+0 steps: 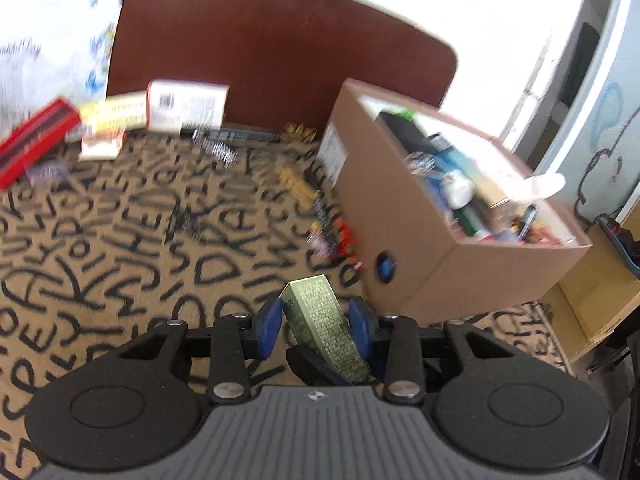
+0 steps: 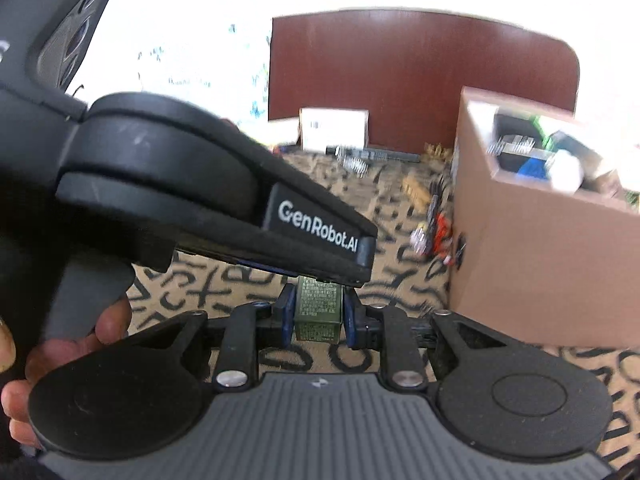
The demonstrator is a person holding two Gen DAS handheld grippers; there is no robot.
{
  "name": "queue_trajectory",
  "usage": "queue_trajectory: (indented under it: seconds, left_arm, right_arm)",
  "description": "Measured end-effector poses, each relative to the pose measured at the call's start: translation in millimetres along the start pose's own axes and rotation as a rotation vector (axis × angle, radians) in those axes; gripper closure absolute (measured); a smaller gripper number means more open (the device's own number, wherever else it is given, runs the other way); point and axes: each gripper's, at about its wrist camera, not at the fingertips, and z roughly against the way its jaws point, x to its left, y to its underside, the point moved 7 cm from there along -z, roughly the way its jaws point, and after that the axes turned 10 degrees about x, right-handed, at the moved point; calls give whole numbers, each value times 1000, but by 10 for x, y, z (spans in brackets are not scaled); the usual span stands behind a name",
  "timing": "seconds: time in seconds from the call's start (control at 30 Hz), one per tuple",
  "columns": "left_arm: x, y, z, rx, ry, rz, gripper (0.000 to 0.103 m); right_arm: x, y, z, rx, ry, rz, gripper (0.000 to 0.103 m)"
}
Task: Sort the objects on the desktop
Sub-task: 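Carry the olive-green box into the cardboard box and open the left gripper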
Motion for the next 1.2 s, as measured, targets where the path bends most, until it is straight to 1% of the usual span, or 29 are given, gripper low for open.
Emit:
queue_trajectory:
  seconds: [0.23, 0.37, 0.47, 0.53, 0.7, 0.83, 1.03, 1.07, 1.1, 1.13, 1.17, 1.2]
  left_arm:
    - [-419, -255, 261, -105, 34, -91, 64]
    - [-684, -404, 286, -134, 63, -146, 64]
    - [-850, -529, 235, -152, 86, -175, 64]
    - [-949, -601, 173, -157, 100, -187, 64]
    - [-1083, -722, -27, -150, 113, -212, 64]
    - [-1079, -791, -181, -128, 118, -202, 64]
    - [-1035, -827, -368, -91, 120, -194, 64]
    - [-1027, -816, -372, -89, 127, -192, 61]
    - [-1030, -814, -365, -93, 136, -194, 56]
    - [-1030, -813, -337, -104, 141, -199, 38]
    - [-1029, -817, -292, -126, 138, -206, 19]
    - [-1029, -823, -242, -155, 131, -211, 13]
  right_arm:
    - [-216, -238, 405, -138, 53, -7, 80]
    - [-424, -356, 543, -191, 100, -26, 80]
    - [-608, -436, 598, -220, 124, -47, 80]
    - [-735, -451, 655, -230, 141, -53, 80]
    - [-1002, -526, 552, -232, 158, -93, 80]
    - [-1141, -558, 404, -218, 153, -111, 80]
    - [-1245, -608, 172, -192, 137, -137, 80]
    - [-1388, -624, 174, -189, 135, -139, 80]
    - [-1406, -623, 149, -182, 134, -137, 77]
    - [-1425, -622, 128, -171, 139, -137, 72]
    - [-1452, -616, 113, -162, 154, -140, 54]
    - [-1484, -607, 102, -162, 166, -139, 46]
